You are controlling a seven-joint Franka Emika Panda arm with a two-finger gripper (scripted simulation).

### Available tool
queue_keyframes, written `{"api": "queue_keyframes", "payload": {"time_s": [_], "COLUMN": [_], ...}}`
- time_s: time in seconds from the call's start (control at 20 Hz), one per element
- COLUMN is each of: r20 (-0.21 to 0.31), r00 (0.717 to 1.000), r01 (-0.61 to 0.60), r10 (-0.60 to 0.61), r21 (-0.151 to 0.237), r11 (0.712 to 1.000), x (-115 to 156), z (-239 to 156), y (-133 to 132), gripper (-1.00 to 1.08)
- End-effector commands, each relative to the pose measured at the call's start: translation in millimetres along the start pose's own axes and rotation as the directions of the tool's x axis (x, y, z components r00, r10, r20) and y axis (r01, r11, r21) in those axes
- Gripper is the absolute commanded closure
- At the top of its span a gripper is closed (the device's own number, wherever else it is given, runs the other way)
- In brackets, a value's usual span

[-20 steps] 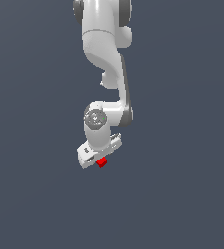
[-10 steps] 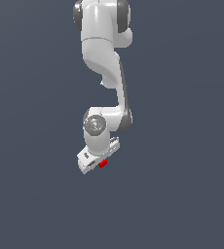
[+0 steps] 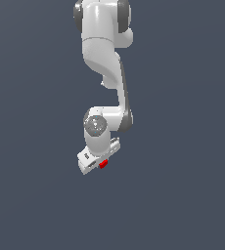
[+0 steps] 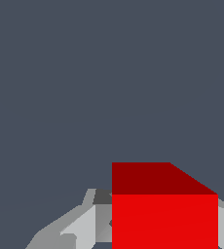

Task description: Pick up the red cube and move it to a goal position.

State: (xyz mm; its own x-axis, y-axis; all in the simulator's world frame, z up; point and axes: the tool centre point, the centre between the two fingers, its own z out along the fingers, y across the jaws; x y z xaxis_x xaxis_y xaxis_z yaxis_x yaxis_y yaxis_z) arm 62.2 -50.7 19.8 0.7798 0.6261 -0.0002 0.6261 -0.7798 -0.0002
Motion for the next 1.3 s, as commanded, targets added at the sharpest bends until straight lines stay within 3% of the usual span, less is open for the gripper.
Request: {"api": "queue_keyframes", "payload": {"time_s": [0.0,0.65,1.25], "r20": [0.000,0.000,0.001], "r00": [1.000,1.000,1.000], "r01": [0.000,0.000,0.000], "r10": [0.000,0.000,0.000], "r21": [0.000,0.000,-0.001], "r11": [1.000,1.000,1.000], "x": [0,-2,-11], "z": [0,-24,-122], "y": [0,-6,-32], "gripper": [1.08,1.08,1.08]}}
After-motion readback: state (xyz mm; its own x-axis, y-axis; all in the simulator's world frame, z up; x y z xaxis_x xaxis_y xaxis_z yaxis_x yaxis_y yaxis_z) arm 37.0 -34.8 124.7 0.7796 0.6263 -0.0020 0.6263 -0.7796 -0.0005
